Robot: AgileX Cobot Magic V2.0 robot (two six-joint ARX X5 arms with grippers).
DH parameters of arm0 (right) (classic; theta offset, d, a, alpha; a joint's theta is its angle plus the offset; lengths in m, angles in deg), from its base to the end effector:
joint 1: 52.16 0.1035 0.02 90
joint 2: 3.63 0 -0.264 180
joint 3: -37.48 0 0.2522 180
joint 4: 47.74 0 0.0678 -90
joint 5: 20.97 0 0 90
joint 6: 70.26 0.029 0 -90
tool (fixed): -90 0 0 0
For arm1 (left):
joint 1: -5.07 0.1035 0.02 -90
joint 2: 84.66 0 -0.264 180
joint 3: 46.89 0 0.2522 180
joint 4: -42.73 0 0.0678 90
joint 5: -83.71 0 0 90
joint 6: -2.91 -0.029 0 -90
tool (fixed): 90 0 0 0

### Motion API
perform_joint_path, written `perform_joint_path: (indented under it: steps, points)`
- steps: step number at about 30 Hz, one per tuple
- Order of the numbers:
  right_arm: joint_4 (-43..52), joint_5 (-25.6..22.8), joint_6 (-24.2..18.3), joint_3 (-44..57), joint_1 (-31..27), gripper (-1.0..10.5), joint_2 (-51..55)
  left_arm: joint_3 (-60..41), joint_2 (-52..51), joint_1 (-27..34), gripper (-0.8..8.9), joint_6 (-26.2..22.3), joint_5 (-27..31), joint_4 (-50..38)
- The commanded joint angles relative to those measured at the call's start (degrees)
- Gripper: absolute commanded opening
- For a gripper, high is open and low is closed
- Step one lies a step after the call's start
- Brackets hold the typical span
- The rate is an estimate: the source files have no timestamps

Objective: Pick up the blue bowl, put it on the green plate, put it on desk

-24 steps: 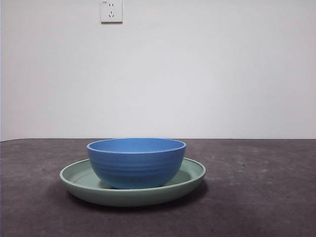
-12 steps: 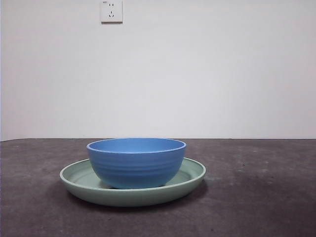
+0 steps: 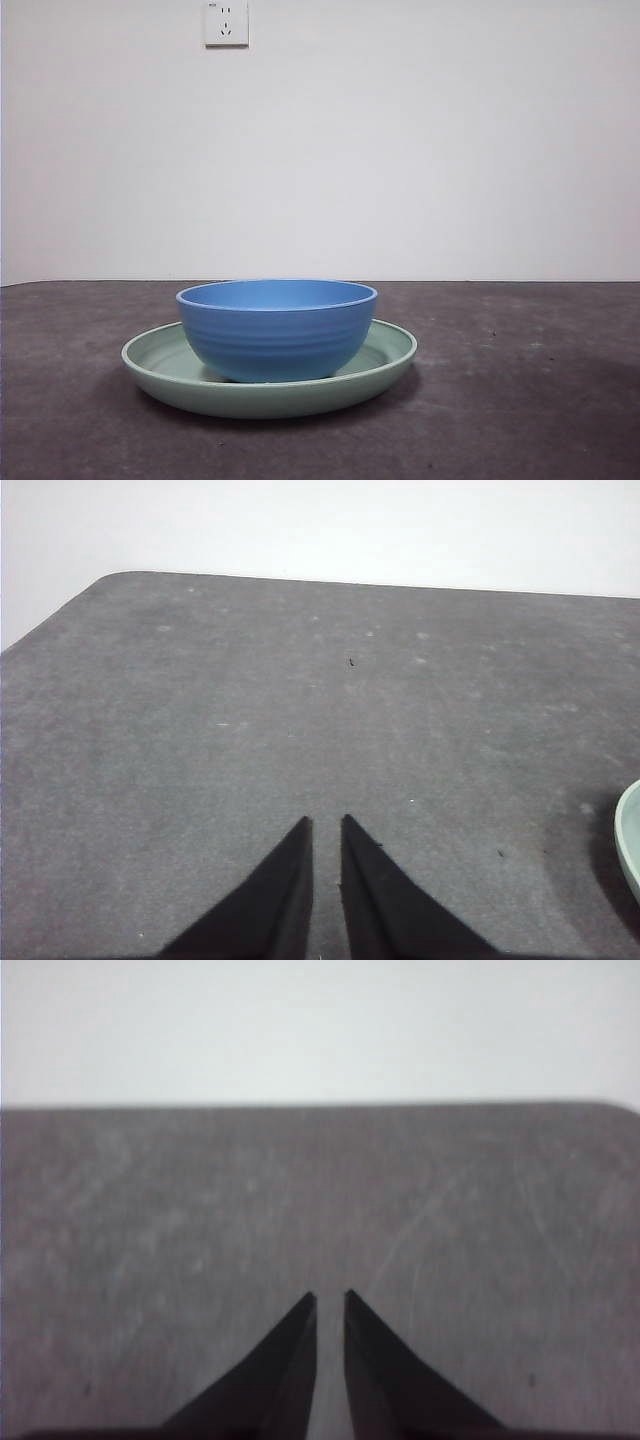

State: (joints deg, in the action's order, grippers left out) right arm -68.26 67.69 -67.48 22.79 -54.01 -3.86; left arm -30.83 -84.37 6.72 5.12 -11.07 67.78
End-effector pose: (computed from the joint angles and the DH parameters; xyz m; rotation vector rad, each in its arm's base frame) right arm 0.0964 -0.0038 0.1573 0.0489 0.1044 -0.0582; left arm 0.0942 0.0003 0.1578 -0.0476 0.1628 -0.0514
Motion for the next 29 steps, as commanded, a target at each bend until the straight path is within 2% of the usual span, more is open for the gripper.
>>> perform_joint_path:
  steps: [1,8,29]
  points:
    - [-3.39,-0.2,-0.39,0.31,0.52,0.4,0.02,-1.07,-0.11,0.15,0.46,-0.07,-0.68,0.68]
    - [-3.21,0.28,-0.15,0.31,2.62,0.4,0.02,-1.07,-0.11,0.15,0.46,-0.07,-0.68,0.7]
    - [-2.27,0.22,-0.22,0.28,2.58,0.4,0.02,-1.07,-0.11,0.15,0.46,-0.07,-0.68,0.7]
